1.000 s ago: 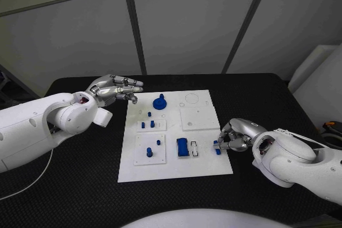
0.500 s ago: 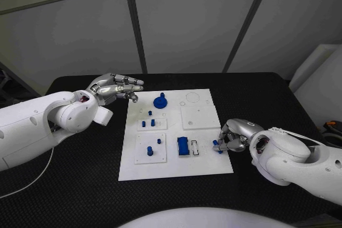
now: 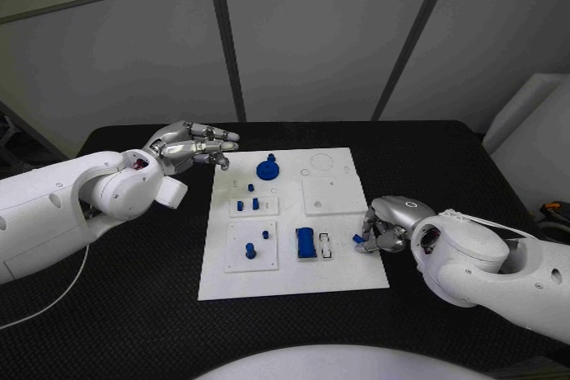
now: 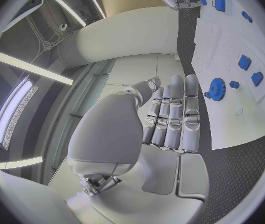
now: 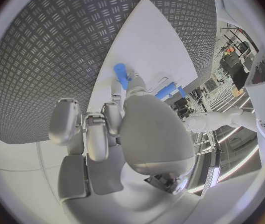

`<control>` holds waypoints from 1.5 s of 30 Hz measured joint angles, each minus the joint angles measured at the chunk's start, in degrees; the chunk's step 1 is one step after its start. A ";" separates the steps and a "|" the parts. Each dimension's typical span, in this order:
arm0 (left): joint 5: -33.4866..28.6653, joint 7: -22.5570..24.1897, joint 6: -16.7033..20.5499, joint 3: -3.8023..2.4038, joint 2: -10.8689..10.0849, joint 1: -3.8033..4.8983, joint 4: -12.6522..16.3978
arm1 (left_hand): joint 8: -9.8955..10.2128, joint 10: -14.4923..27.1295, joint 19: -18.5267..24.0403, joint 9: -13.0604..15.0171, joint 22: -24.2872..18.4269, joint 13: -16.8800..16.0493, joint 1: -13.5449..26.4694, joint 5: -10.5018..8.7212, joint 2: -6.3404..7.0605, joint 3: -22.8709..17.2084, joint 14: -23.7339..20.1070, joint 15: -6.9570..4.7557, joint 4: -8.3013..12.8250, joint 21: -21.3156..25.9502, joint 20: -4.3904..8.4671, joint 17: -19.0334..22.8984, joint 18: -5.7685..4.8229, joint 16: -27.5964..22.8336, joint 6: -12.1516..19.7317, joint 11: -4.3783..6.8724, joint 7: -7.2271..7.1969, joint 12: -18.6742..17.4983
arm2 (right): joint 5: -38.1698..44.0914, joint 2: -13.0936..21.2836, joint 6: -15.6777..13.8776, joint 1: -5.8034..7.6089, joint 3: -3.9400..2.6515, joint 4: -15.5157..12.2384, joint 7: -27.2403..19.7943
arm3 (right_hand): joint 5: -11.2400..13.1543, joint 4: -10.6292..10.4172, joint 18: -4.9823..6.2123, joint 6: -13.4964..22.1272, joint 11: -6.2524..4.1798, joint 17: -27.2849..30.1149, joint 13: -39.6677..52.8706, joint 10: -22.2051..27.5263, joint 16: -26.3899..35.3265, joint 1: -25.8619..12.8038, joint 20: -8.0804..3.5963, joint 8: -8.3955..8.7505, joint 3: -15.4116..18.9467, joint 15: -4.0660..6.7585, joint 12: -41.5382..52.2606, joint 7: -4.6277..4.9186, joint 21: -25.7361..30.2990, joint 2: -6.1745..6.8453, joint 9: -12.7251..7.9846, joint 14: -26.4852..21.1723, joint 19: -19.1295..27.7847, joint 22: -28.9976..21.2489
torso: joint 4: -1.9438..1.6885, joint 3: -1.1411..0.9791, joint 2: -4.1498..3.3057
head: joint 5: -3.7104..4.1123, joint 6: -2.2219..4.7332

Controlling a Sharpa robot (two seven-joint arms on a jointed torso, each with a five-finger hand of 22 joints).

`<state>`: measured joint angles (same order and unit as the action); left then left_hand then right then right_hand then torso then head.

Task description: Assemble the parts on the task board

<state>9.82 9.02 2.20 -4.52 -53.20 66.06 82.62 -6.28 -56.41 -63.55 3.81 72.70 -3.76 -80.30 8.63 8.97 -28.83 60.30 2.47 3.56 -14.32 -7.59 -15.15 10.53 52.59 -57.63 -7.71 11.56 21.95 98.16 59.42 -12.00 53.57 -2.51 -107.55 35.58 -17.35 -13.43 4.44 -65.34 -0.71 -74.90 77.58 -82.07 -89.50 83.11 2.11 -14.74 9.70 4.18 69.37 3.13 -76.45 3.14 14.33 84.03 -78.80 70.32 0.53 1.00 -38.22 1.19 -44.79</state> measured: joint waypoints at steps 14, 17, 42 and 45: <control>0.00 -0.10 -0.02 0.00 0.06 0.00 -0.01 | 0.00 0.00 0.00 0.00 0.00 0.00 0.00 0.00 0.00 0.16 0.00 0.00 0.16 0.00 0.00 -0.01 0.00 0.00 0.21 0.00 0.21 0.00 | -0.34 0.17 -1.55 -0.25 0.25 -1.49 2.53 | 1.38 -0.41 0.00 -0.44 -0.02 0.00 2.65 -0.02 0.00 0.88 -0.22 0.34 -4.55 0.46 -0.01 -0.53 -0.25 -1.22 0.12 0.01 -0.23 0.98 | -0.02 -0.02 0.02 | 0.12 -0.01; 0.00 -0.12 -0.02 0.00 0.05 -0.01 -0.02 | 0.00 0.00 0.00 0.00 0.00 0.00 0.00 0.00 0.00 0.16 0.00 0.00 0.16 0.00 0.00 -0.01 0.00 0.00 0.21 0.00 0.21 0.00 | -1.80 0.42 -2.37 -0.27 0.27 -1.95 2.89 | 1.68 -0.56 0.00 -0.36 -0.02 0.00 4.96 -0.03 0.00 1.56 -0.41 0.61 -5.03 0.46 0.24 -0.46 -0.25 -1.89 0.00 0.01 -0.43 1.15 | -0.02 -0.02 0.02 | 0.04 -0.01; 0.00 -0.32 -0.09 0.00 0.07 -0.01 0.08 | -0.21 0.00 0.00 0.00 0.00 0.00 0.00 0.00 0.00 0.16 0.00 0.00 0.16 0.00 0.00 0.03 0.00 0.00 0.21 0.01 0.20 0.00 | -19.69 -4.50 -11.76 -0.33 0.33 -1.80 0.99 | -0.86 -2.92 0.00 -0.99 -0.26 -0.03 5.18 -0.26 -0.23 -1.98 -0.61 -0.07 -5.80 0.48 0.83 -0.62 -0.76 -2.55 0.90 0.00 -0.64 1.67 | -0.03 -0.02 -0.06 | -0.33 -0.02; 0.00 -0.34 -0.13 0.00 0.07 -0.01 0.10 | -0.21 0.00 0.00 0.00 0.00 0.00 0.00 0.00 0.00 0.16 0.00 0.00 0.16 0.00 0.00 0.03 0.00 0.00 0.21 0.01 0.20 0.00 | -20.50 -5.20 -11.18 -0.33 0.33 -1.28 0.96 | -1.95 -2.92 0.01 -1.20 -0.46 -0.03 4.04 -0.46 -0.23 -2.84 -0.61 -0.37 -5.80 0.48 0.84 -0.84 -0.76 -2.07 1.03 0.00 -0.64 1.67 | 0.01 -0.02 -0.06 | -0.33 -0.07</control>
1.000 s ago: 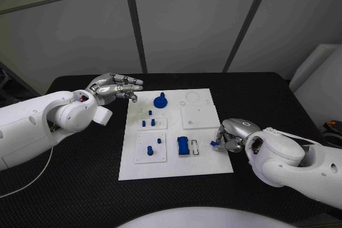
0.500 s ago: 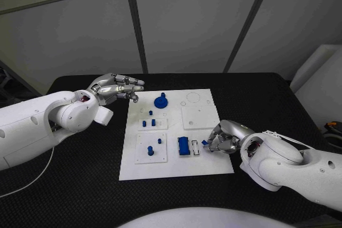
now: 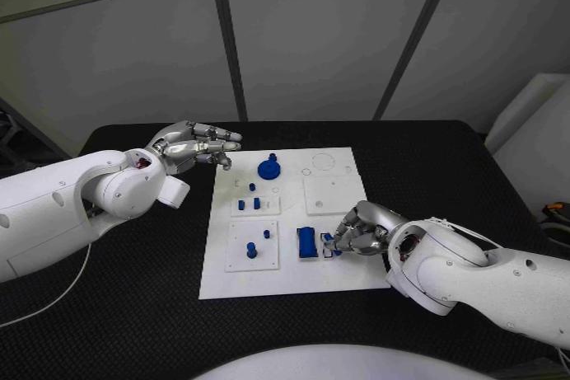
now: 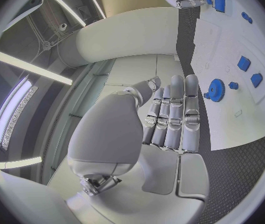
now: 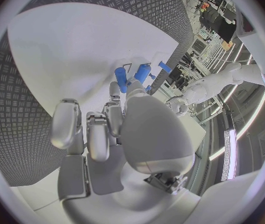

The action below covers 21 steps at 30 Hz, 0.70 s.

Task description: Assemble the parts on the task board

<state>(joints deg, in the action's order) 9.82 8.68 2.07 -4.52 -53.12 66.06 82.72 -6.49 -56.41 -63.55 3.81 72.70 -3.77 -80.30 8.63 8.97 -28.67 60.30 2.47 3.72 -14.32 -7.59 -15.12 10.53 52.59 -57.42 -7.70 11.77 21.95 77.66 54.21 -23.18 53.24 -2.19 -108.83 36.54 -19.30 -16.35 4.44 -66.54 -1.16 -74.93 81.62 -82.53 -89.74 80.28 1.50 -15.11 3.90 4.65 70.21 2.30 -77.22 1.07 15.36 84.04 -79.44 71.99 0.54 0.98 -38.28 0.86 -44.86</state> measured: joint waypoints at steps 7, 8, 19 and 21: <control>0.00 -0.05 -0.14 0.00 0.03 0.00 0.04 | 0.00 0.00 0.00 0.00 0.05 0.00 0.00 0.00 0.00 0.00 0.00 0.00 0.00 0.00 0.00 0.05 0.00 0.00 0.00 0.00 0.00 0.00 | -1.08 -1.20 0.93 0.10 -0.08 1.16 0.05 | -1.15 -0.19 -0.01 -0.11 -0.49 0.01 -0.18 -0.50 0.00 -0.79 0.00 -0.36 0.19 0.00 0.33 0.04 0.00 0.18 0.46 0.00 0.00 0.09 | 0.00 0.00 0.01 | 0.07 -0.07; 0.00 -0.06 -0.16 0.00 0.03 0.00 0.04 | 0.00 0.00 0.00 0.00 0.05 0.00 0.00 0.00 0.00 0.00 0.00 0.00 0.00 0.00 0.00 0.05 0.00 0.00 0.00 0.00 0.00 0.00 | -1.15 -1.30 0.98 0.11 -0.10 1.31 0.07 | -1.17 -0.19 -0.01 -0.19 -0.50 0.00 -0.28 -0.50 0.00 -0.84 0.00 -0.49 0.20 0.00 0.33 -0.03 0.00 0.14 0.45 0.00 0.00 0.09 | 0.01 -0.01 0.01 | 0.07 -0.08; 0.00 -0.25 -0.48 0.00 -0.01 0.00 0.10 | 0.00 0.00 0.00 0.00 0.05 0.00 0.00 0.00 0.00 0.00 0.00 0.00 0.00 0.00 0.00 0.04 0.00 0.00 0.00 0.00 0.00 0.00 | -1.48 -2.07 1.84 0.05 -0.02 2.21 0.34 | -3.23 -0.31 -0.01 -0.79 -0.89 0.01 -6.98 -0.91 0.01 -7.17 0.00 -1.19 4.49 -0.01 0.77 -0.24 0.00 1.76 0.95 0.00 0.00 0.15 | 0.01 -0.01 0.02 | -0.03 -0.14; 0.00 -0.28 -0.52 0.00 -0.01 0.00 0.10 | 0.00 0.00 0.00 0.00 0.05 0.00 0.00 0.00 0.00 0.00 0.00 0.00 0.00 0.00 0.00 0.04 0.00 0.00 0.00 0.00 0.00 0.00 | -1.49 -2.12 1.96 0.05 -0.02 2.26 0.38 | -2.50 -0.32 -0.01 -0.80 -0.68 0.01 -6.87 -1.12 0.01 -7.96 0.01 -1.19 4.93 -0.01 0.76 -0.24 0.00 1.79 1.12 0.00 0.00 0.15 | 0.03 -0.02 0.02 | -0.04 -0.15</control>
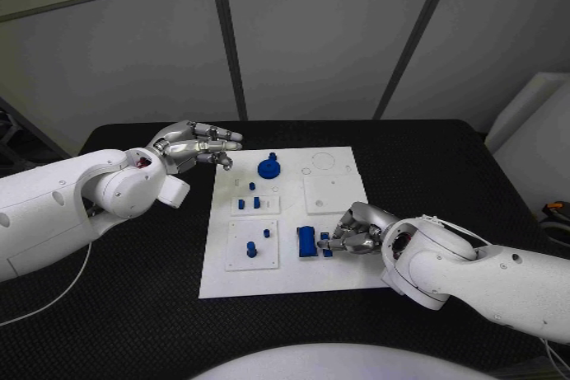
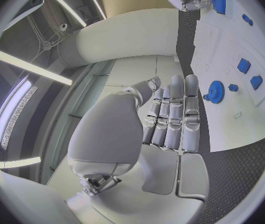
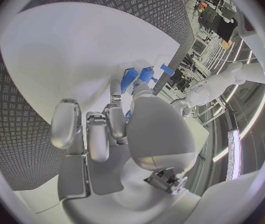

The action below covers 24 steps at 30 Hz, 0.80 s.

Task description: Assemble the parts on the task board

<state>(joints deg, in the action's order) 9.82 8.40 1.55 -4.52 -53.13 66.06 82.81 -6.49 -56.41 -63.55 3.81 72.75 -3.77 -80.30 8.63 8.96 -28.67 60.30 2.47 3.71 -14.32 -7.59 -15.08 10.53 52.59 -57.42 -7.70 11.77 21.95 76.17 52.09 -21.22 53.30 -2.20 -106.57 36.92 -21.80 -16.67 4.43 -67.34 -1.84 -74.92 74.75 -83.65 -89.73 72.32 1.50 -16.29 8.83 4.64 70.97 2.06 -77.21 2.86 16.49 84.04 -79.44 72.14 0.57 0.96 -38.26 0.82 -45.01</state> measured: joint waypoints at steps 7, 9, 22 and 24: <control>0.00 -0.10 -0.13 0.00 0.00 0.00 0.00 | 0.00 0.00 0.00 0.00 0.00 0.00 0.00 0.00 0.00 0.00 0.00 0.00 0.00 0.00 0.00 0.00 0.00 0.00 0.00 0.00 0.00 0.00 | 0.06 -0.08 0.17 0.00 0.00 0.04 0.06 | 1.86 0.01 0.00 0.00 0.00 0.00 0.22 0.00 0.00 -1.72 0.00 0.00 1.41 -0.01 0.00 0.00 0.00 -0.29 0.31 0.00 0.00 0.00 | 0.01 -0.02 0.02 | 0.00 -0.01; 0.00 -0.12 -0.16 0.00 0.00 0.00 -0.01 | 0.00 0.00 0.00 0.00 0.00 0.00 0.00 0.00 0.00 0.00 0.00 0.00 0.00 0.00 0.00 0.00 0.00 0.00 0.00 0.00 0.00 0.00 | 0.10 -0.08 0.17 0.00 0.00 0.04 0.06 | 2.19 -0.14 0.00 0.09 0.00 0.01 0.22 0.00 0.00 -1.99 0.00 0.00 1.57 -0.01 0.00 0.10 0.00 -0.23 0.39 0.00 0.00 -0.01 | 0.01 -0.02 0.02 | 0.00 -0.03; 0.00 -0.26 -0.32 0.00 0.00 0.00 -0.08 | 0.00 0.00 0.00 0.00 -0.01 0.00 0.00 0.00 0.00 0.00 0.00 0.00 0.00 0.00 0.00 -0.01 0.00 0.00 0.00 0.00 0.00 0.00 | 0.47 2.18 0.36 -0.02 0.01 -2.18 -1.39 | 3.73 0.14 0.00 0.23 0.00 0.01 0.22 0.01 0.00 -1.56 0.00 -0.30 2.39 -0.01 0.00 0.21 0.00 0.02 0.74 0.00 0.00 -0.01 | 0.03 -0.03 0.02 | 0.01 -0.12; 0.00 -0.27 -0.34 0.00 0.00 0.00 -0.09 | 0.00 0.00 0.00 0.00 -0.01 0.00 0.00 0.00 0.00 0.00 0.00 0.00 0.00 0.00 0.00 -0.01 0.00 0.00 0.00 0.00 0.00 0.00 | 0.50 2.79 0.56 -0.03 0.01 -2.68 -1.89 | 4.44 0.38 0.00 0.40 0.00 0.01 0.22 0.01 0.00 -1.04 0.00 -0.30 2.62 -0.01 0.00 0.39 0.00 0.26 0.90 0.00 0.00 -0.01 | 0.04 -0.04 0.02 | 0.01 -0.16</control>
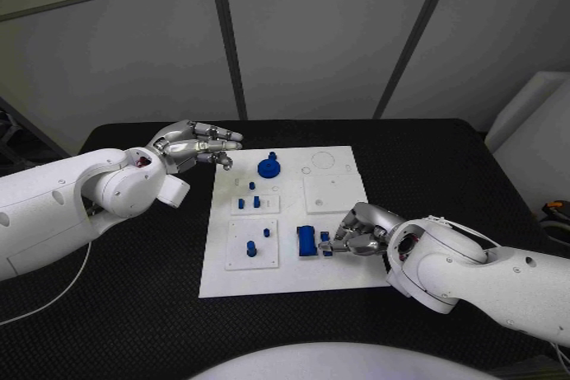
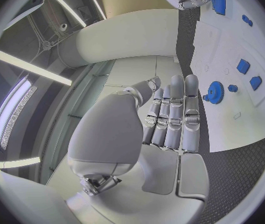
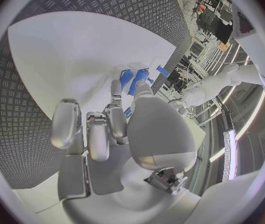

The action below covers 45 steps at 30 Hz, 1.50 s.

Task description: Assemble the parts on the task board

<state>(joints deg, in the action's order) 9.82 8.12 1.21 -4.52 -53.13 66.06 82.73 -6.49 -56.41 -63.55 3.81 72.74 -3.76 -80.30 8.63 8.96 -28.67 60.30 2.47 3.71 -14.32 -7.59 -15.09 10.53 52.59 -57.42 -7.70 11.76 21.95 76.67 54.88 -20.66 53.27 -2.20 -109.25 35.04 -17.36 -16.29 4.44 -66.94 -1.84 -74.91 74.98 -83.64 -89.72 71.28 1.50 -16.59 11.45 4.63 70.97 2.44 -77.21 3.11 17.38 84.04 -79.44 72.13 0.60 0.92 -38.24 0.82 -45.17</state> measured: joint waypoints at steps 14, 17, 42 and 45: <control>0.00 -0.09 -0.11 0.00 0.16 0.00 -0.12 | 0.00 0.00 0.00 0.00 0.00 0.00 0.00 0.00 0.00 0.00 0.00 0.00 0.00 0.00 0.00 -0.01 0.00 0.00 0.00 0.00 0.00 0.00 | 0.25 1.53 2.93 -0.02 0.02 -0.11 -2.81 | 0.73 0.51 0.00 0.03 0.00 0.01 0.17 0.01 0.00 3.16 0.00 -0.21 -0.20 0.00 0.07 0.03 0.00 -0.21 0.34 0.00 0.00 -0.01 | 0.01 0.01 0.07 | 0.16 0.20; 0.00 -0.10 -0.13 0.00 0.20 0.00 -0.14 | 0.00 0.00 0.00 0.00 0.00 0.00 0.00 0.00 0.00 0.00 0.00 0.00 0.00 0.00 0.00 -0.01 0.00 0.00 0.00 0.00 0.00 0.00 | 0.37 1.08 3.26 -0.03 0.02 0.36 -3.00 | 0.98 0.51 0.00 0.03 0.01 0.00 0.16 0.01 0.00 3.43 0.00 -0.21 -0.20 -0.01 0.23 0.03 0.00 -0.48 0.34 0.00 0.00 -0.01 | -0.07 0.01 0.05 | 0.21 0.19; 0.00 -0.23 -0.29 0.01 0.26 -0.01 -0.22 | 0.00 0.21 0.00 0.00 -0.01 0.00 0.24 0.00 -0.24 0.00 0.00 0.00 0.00 0.00 0.00 0.05 0.00 0.00 0.00 0.21 0.00 0.00 | 1.82 -1.33 4.21 0.06 -0.04 4.50 -4.58 | 2.56 1.02 0.00 0.58 0.03 0.01 0.52 0.03 0.00 5.12 0.00 -0.64 -0.07 -0.02 -0.12 0.11 0.07 -1.55 0.58 0.01 0.00 -0.15 | -0.07 0.02 0.01 | -0.17 -0.09; 0.00 -0.23 -0.29 0.03 0.24 -0.03 -0.19 | 0.00 0.22 0.00 0.00 0.00 0.00 0.23 0.00 -0.23 0.00 0.00 0.00 0.00 0.00 0.00 0.05 0.00 0.00 0.00 0.19 0.00 0.03 | 1.71 -0.55 3.52 -0.03 0.01 3.73 -5.25 | 2.23 0.36 -0.01 1.58 0.71 0.01 2.18 1.18 0.90 5.12 0.21 -0.20 0.59 -0.03 -2.82 0.58 1.93 -1.55 0.50 0.00 1.46 -2.39 | -0.01 0.01 0.07 | -0.17 0.05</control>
<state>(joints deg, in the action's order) 9.82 7.89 0.92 -4.49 -52.90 66.03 82.54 -6.48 -56.19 -63.55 3.81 72.74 -3.76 -80.06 8.63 8.73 -28.68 60.30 2.47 3.71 -14.32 -7.59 -15.04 10.53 52.59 -57.42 -7.51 11.76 21.98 78.38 54.32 -17.13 53.24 -2.19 -105.52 29.79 -15.13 -15.92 4.43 -65.36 -1.13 -74.90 77.16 -82.46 -88.82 76.39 1.72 -16.79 12.04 4.60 68.15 3.03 -75.28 1.56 17.88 84.04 -77.98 69.74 0.59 0.93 -38.17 0.65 -45.12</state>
